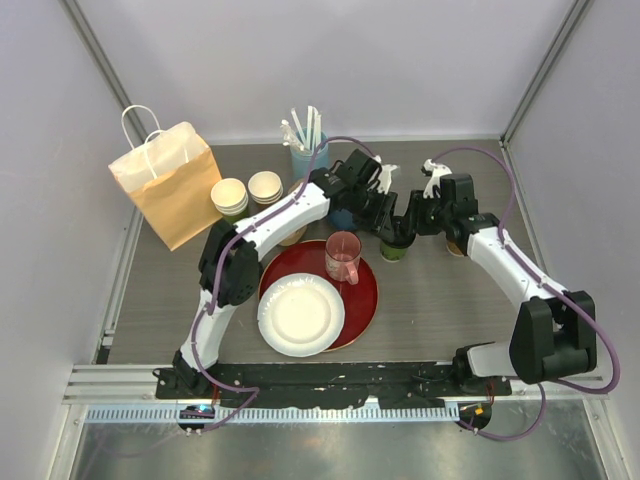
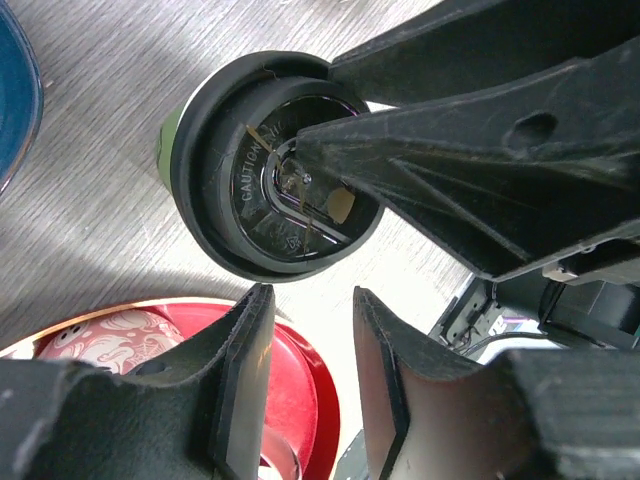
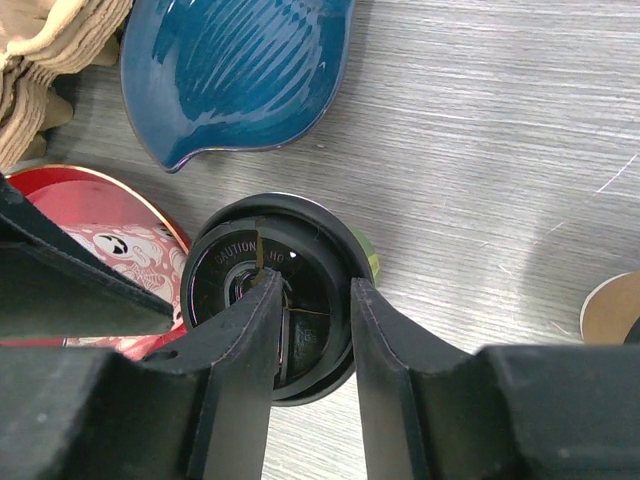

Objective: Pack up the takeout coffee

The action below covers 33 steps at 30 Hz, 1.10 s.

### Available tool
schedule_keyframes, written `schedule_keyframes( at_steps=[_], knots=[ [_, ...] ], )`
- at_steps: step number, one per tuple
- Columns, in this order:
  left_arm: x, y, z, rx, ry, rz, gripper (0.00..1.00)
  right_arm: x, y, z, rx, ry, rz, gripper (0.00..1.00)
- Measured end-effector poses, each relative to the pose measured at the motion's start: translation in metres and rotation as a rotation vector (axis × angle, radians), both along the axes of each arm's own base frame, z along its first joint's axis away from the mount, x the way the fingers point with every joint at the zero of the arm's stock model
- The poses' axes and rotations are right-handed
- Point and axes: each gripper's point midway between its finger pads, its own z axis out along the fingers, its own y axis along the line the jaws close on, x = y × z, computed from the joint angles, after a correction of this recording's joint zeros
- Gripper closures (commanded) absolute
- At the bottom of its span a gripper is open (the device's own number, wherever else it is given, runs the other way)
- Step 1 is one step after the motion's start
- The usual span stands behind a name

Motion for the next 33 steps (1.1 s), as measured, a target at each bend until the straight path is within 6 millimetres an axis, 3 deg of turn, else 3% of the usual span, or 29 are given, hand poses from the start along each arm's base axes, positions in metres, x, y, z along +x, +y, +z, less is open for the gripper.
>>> schedule_keyframes(
  at_steps=[12,20,25,29,33],
  knots=[
    [0.004,0.000,0.030,-0.015,-0.070,-0.042,0.57,0.003,0.002,0.005,-0.046,0.049,0.067,0.44],
    [0.026,0.002,0.059,-0.062,-0.153,-0.041,0.55,0.004,0.010,0.025,-0.049,0.008,0.157,0.40],
    [0.049,0.003,0.054,-0.085,-0.170,-0.056,0.52,-0.015,0.022,0.049,-0.069,-0.107,0.374,0.35],
    [0.068,-0.003,0.042,-0.100,-0.179,-0.071,0.51,-0.044,0.034,0.072,-0.125,-0.273,0.684,0.37],
    [0.070,-0.013,0.029,-0.124,-0.148,-0.098,0.51,-0.061,0.034,0.065,-0.223,-0.343,0.936,0.52]
  ],
)
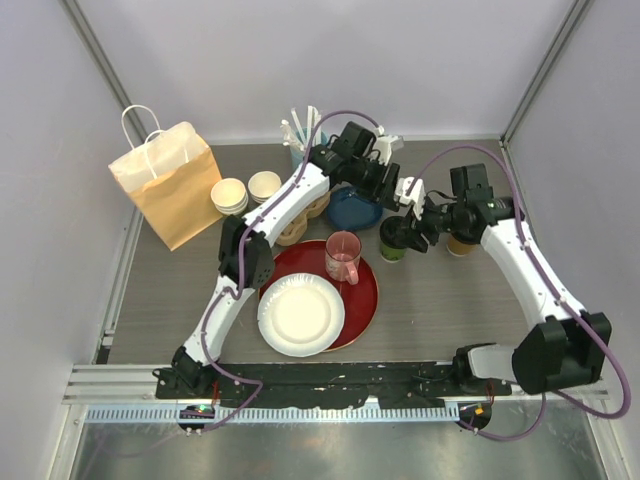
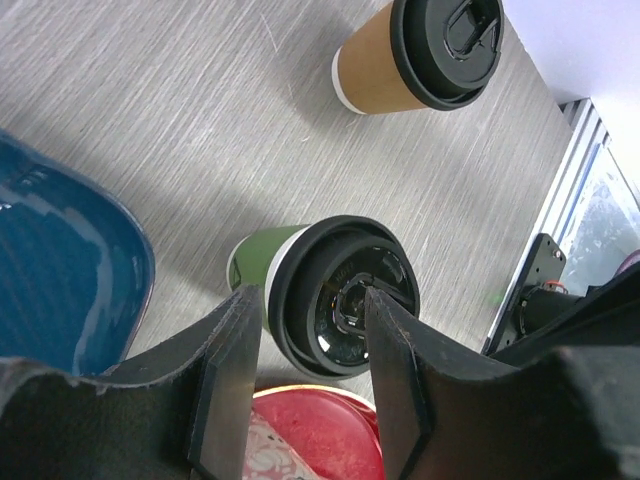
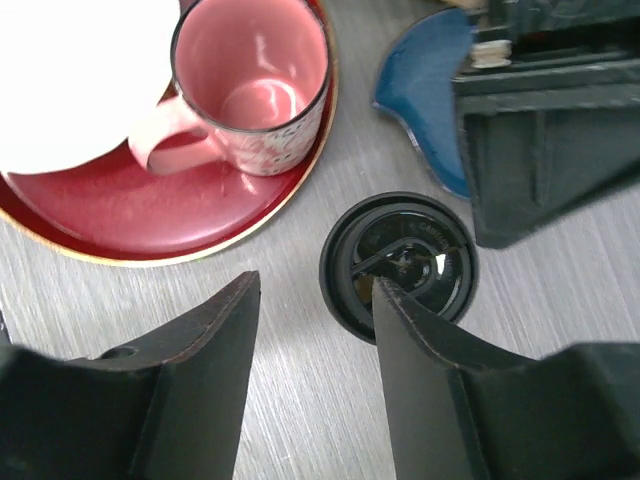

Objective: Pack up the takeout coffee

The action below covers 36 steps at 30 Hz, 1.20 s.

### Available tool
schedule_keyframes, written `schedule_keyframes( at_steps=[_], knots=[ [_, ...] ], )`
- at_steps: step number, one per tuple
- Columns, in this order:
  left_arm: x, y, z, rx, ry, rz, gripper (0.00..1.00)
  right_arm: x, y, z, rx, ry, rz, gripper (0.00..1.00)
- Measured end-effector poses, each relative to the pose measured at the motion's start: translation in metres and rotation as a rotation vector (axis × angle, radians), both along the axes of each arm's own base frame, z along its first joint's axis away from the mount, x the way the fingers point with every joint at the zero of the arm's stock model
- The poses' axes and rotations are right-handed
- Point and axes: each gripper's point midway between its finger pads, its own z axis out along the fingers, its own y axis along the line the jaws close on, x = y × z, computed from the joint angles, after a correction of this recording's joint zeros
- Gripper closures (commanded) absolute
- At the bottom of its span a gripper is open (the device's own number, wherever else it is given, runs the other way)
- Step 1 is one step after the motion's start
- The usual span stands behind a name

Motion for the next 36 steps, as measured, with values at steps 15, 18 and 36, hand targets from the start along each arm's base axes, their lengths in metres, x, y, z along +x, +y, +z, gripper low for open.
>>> schedule_keyframes(
  at_steps=[15,18,36],
  knots=[
    [-0.012,-0.015,0.005,-0.056,0.059,-0.043,0.55,0.013,-0.011,-0.041,-0.176,-0.089,0.216,0.54],
    [-0.013,-0.016,0.004,-0.056,0.063,-0.045,0.55,0.014,-0.012,-0.041,-0.191,-0.115,0.226,0.54],
    [-0.017,-0.017,-0.021,-0.019,0.102,-0.047,0.58,0.022,-0.021,-0.060,-0.294,-0.130,0.214,0.57]
  ],
)
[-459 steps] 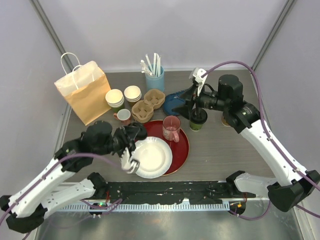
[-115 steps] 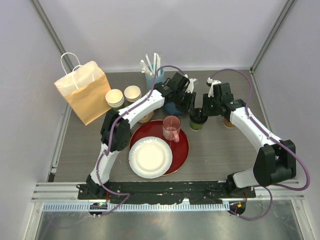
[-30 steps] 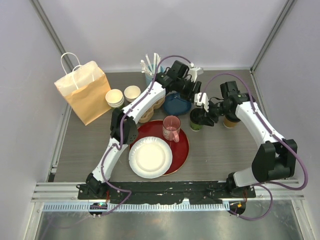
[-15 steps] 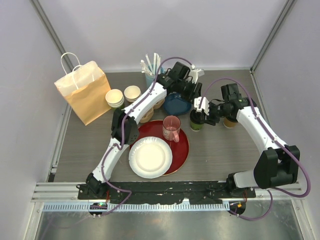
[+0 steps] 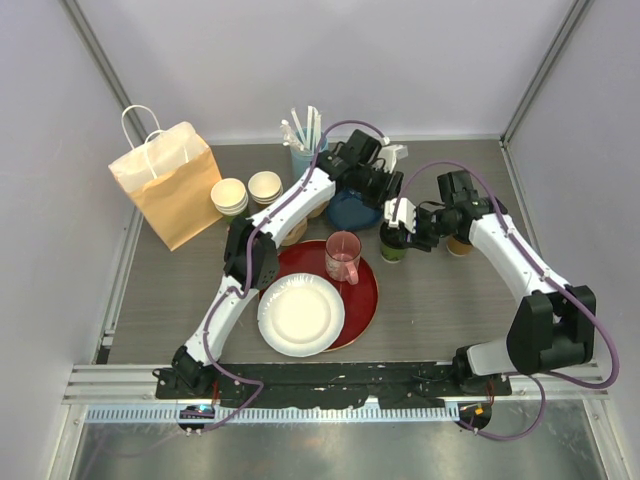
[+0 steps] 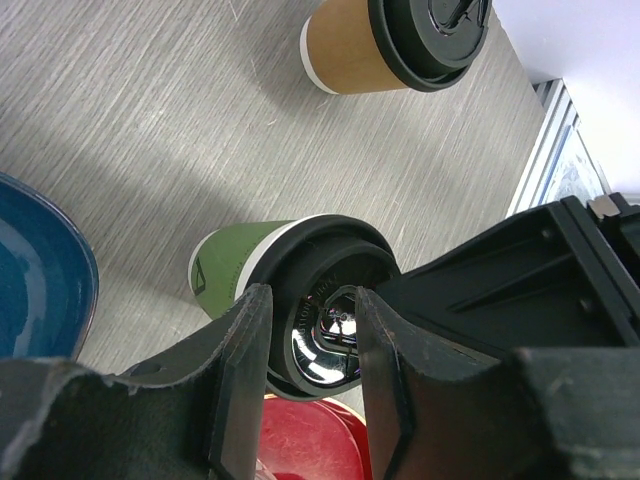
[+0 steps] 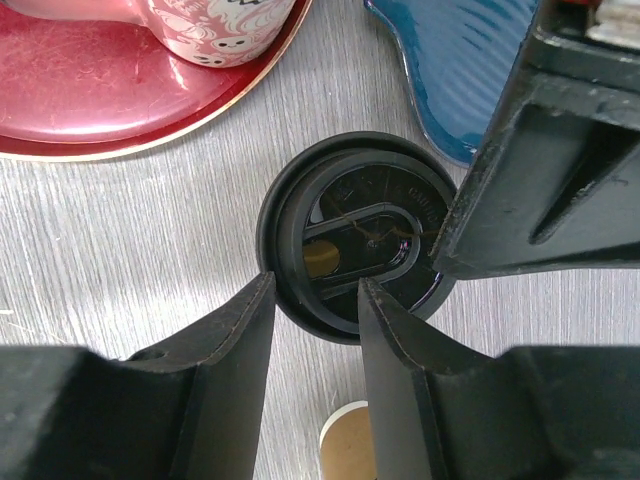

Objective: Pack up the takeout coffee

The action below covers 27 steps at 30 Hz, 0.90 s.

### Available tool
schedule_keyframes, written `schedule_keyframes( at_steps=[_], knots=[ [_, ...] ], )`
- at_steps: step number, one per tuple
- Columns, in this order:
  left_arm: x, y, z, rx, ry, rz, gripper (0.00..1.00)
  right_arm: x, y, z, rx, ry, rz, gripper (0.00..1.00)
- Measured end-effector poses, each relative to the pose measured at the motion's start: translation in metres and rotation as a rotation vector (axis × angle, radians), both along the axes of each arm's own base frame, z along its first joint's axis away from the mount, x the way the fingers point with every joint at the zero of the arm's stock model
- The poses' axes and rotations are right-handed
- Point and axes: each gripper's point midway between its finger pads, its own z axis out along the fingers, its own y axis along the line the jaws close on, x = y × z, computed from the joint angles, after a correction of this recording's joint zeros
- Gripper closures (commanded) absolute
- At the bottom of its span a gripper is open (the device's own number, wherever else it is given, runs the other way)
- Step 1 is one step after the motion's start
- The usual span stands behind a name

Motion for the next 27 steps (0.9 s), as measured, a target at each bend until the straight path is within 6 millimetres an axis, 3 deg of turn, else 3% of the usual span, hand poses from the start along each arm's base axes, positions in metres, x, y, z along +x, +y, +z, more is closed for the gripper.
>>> schedule_keyframes(
  at_steps=[11,27],
  knots=[
    [0.000,0.001,-0.008,-0.004,-0.027,-0.010,0.72,0.004,-0.002,-0.008,-0.007,-0.020,-0.008,0.64],
    [0.003,0.000,-0.011,-0.010,-0.059,-0.005,0.73,0.002,-0.002,-0.022,-0.015,-0.072,-0.068,0.72]
  ],
)
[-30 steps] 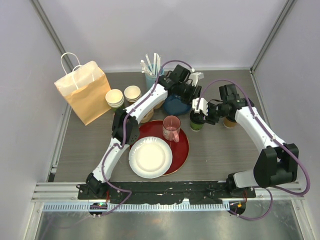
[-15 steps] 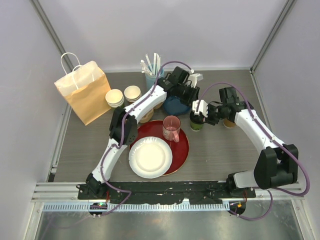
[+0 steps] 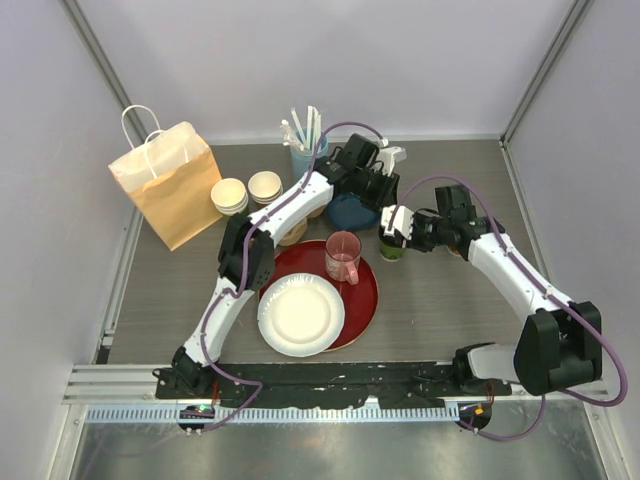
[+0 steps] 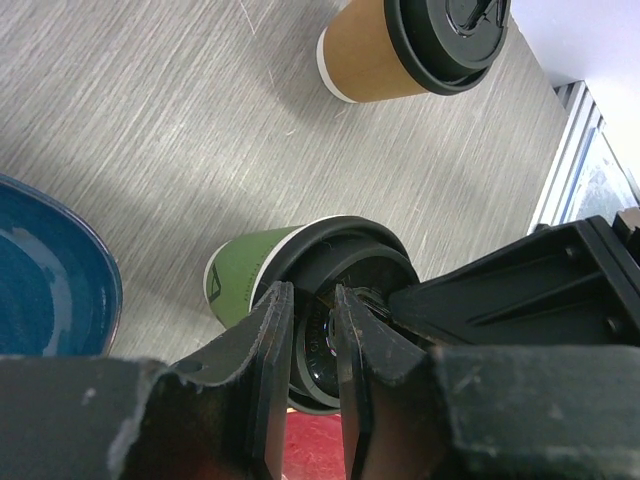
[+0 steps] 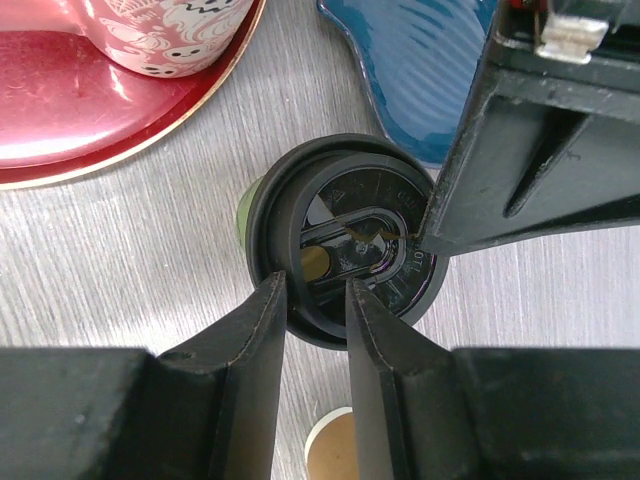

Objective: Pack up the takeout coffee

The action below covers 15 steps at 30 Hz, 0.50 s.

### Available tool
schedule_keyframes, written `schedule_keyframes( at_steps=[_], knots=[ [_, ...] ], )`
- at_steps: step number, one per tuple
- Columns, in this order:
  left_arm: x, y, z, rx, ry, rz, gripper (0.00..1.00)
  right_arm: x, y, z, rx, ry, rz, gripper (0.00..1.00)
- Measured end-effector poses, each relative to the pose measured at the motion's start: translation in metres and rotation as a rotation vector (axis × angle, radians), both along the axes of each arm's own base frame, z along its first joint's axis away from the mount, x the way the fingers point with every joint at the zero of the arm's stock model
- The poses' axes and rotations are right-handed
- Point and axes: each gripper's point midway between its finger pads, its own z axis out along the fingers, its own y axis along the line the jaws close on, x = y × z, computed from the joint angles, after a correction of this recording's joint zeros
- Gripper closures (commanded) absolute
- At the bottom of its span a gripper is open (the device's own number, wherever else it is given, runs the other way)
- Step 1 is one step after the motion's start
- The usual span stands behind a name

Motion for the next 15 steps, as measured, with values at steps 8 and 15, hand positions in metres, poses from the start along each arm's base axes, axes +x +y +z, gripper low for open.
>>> schedule_keyframes(
  at_steps=[8,15],
  knots=[
    [0.0042,0.0011,-0.0043,-0.003,-0.041,0.004,0.73,0.0052,0.0017,-0.0028,-0.022,-0.068,-0.027,0.78],
    [0.0087,0.0029,-0.0023,-0.002,-0.079,0.017,0.73,0.0088,0.0039,-0.0046,-0.021,-0.121,-0.037,0.80]
  ],
)
